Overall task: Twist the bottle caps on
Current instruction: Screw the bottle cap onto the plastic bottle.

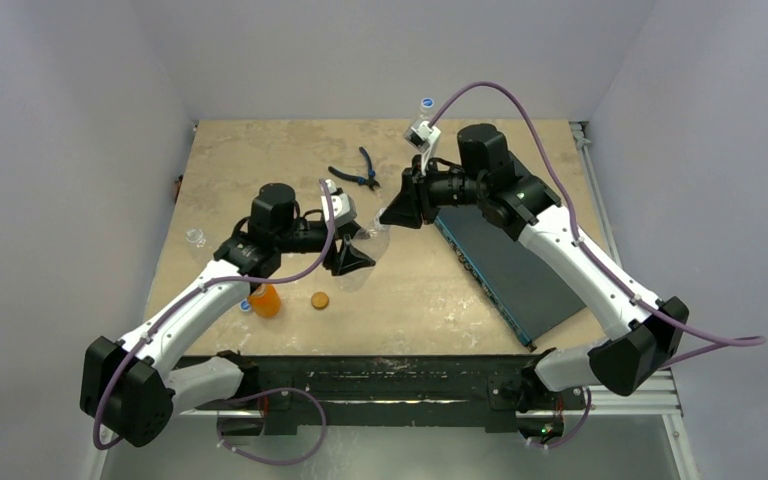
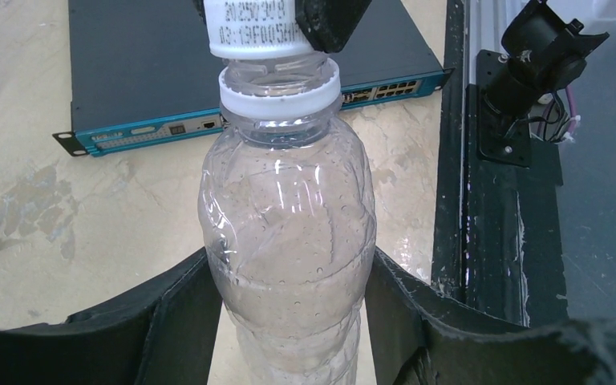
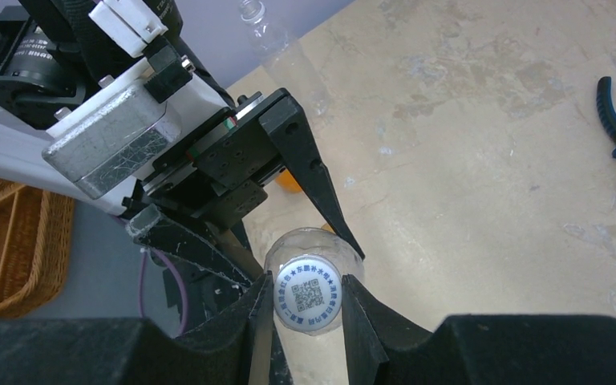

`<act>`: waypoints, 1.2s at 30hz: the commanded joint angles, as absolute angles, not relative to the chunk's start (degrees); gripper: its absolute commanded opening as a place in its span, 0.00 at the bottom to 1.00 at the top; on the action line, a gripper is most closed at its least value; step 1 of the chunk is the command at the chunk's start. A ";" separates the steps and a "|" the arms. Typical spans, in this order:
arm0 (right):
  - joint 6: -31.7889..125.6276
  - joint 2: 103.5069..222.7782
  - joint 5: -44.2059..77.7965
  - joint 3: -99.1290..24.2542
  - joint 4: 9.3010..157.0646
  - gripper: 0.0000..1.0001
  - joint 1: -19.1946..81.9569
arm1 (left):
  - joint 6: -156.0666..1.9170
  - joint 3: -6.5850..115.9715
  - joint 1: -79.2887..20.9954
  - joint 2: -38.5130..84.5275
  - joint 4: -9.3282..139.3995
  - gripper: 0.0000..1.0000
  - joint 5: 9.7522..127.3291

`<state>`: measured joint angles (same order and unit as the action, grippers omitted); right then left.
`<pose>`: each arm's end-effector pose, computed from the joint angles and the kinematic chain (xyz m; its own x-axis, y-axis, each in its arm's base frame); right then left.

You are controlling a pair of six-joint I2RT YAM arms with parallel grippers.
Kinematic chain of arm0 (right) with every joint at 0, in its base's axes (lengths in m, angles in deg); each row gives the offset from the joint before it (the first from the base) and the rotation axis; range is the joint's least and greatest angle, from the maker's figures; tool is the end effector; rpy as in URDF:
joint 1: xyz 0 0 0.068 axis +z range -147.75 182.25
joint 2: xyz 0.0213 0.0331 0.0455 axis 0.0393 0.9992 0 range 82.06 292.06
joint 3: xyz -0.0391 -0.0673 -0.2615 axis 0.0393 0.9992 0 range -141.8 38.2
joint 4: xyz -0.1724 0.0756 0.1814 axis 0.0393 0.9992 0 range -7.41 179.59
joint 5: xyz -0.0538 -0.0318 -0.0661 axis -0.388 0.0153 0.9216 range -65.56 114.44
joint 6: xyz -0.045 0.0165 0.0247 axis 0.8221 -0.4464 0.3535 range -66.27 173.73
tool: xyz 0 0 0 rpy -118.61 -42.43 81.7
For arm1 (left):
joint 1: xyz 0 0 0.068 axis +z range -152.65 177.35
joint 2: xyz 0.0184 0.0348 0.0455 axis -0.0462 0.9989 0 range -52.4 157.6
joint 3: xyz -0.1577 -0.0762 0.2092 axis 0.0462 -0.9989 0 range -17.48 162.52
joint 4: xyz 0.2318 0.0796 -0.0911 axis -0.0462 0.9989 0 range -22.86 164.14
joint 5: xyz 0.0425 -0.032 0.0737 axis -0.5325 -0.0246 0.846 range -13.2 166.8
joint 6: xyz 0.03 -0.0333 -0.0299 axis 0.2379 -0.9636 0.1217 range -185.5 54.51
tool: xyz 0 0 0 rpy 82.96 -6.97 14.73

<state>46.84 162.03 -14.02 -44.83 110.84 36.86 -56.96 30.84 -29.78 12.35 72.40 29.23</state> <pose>0.2407 0.1930 0.4031 -0.4568 -0.2011 -0.8666 -0.8594 0.3515 0.3714 0.2109 -0.1376 0.3044 -0.1891 0.2094 -0.9594 0.9567 0.2594 -0.1320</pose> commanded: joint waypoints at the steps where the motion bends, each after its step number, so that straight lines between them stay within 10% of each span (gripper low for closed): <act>1: 50.92 160.49 -14.43 -45.39 117.81 0.23 38.74 | -58.74 33.21 -29.81 11.64 64.96 0.00 25.70; 16: 56.30 160.18 -14.48 -45.62 119.45 0.19 39.52 | -58.76 35.20 -29.81 13.26 69.38 0.00 19.49; 36: 46.97 165.45 -18.13 -46.07 114.49 0.19 39.74 | -55.55 28.18 -32.42 7.87 59.39 0.00 48.61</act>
